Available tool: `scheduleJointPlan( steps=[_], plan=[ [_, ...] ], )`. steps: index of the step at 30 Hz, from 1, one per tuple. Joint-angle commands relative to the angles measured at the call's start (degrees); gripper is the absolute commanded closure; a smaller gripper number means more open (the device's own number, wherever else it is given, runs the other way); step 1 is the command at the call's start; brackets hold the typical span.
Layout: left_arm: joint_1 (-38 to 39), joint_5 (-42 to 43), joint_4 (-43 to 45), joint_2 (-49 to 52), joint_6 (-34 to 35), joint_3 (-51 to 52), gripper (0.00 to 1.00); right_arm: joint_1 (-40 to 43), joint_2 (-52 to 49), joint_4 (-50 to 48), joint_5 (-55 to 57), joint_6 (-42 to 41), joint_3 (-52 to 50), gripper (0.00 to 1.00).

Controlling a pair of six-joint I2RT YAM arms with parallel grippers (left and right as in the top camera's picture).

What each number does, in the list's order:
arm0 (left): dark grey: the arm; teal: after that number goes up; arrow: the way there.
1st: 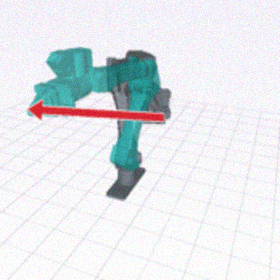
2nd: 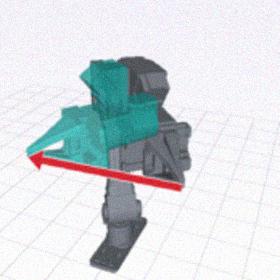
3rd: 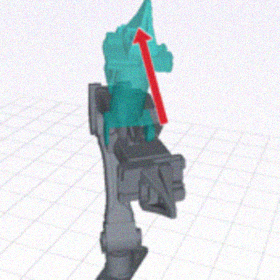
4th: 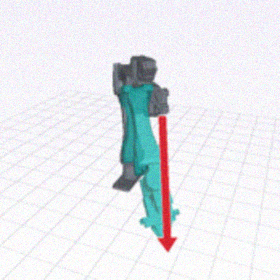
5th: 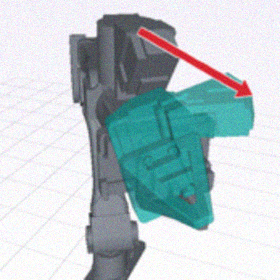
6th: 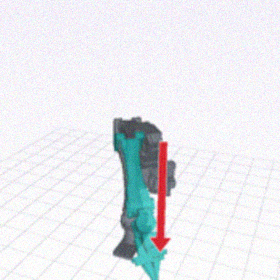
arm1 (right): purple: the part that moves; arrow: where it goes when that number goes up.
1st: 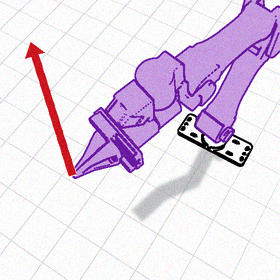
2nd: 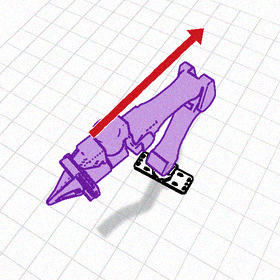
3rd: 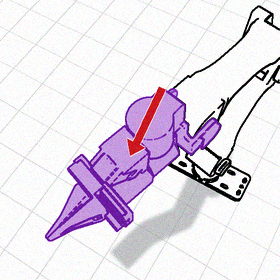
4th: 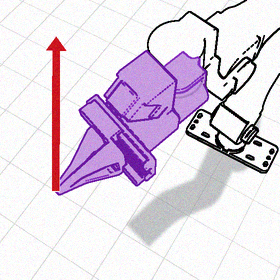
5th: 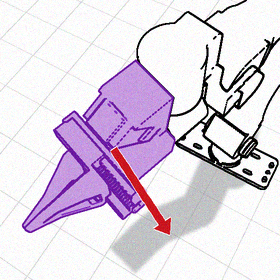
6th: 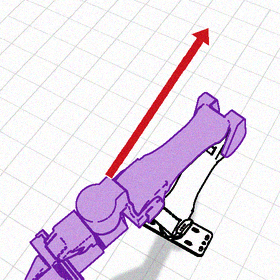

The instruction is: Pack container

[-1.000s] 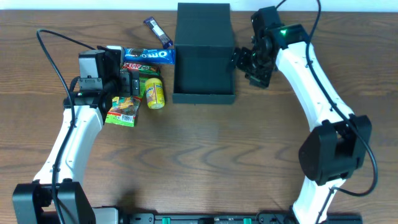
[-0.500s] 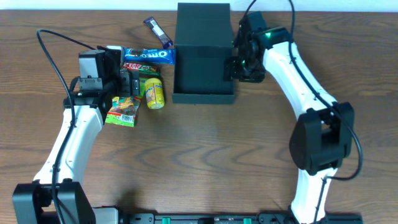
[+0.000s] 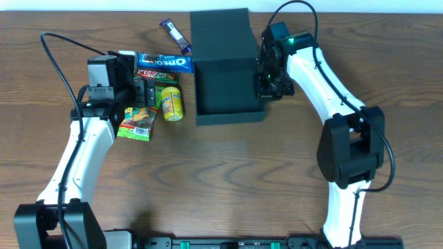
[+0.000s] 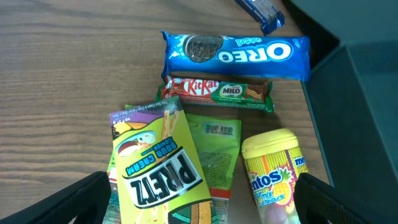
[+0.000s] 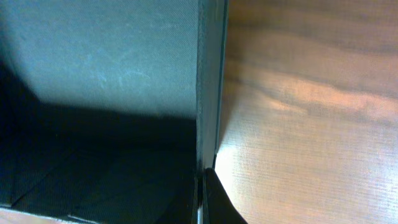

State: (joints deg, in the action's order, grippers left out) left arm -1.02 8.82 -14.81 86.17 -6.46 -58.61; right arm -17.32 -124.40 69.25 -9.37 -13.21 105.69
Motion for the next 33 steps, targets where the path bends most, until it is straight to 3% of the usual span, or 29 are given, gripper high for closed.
scheduleJointPlan(
  steps=[1,7,11,33],
  plan=[
    [-0.07,0.22,0.02,0.44,-0.59,-1.33,0.05,-0.17,-1.27,2.32,0.61,-1.09,-0.15,0.99],
    [-0.07,0.22,-0.24,0.44,-0.59,-1.33,0.05,-0.24,-1.27,6.34,0.57,-10.62,-0.15,0.99],
    [-0.07,0.22,-0.42,0.44,-0.59,-1.33,0.05,-0.39,-1.27,7.06,0.57,-11.67,-0.15,0.99],
    [-0.07,0.20,-0.42,0.44,-0.59,-1.33,0.05,-1.38,-1.27,8.98,3.56,-7.43,-0.15,0.99]
  ],
)
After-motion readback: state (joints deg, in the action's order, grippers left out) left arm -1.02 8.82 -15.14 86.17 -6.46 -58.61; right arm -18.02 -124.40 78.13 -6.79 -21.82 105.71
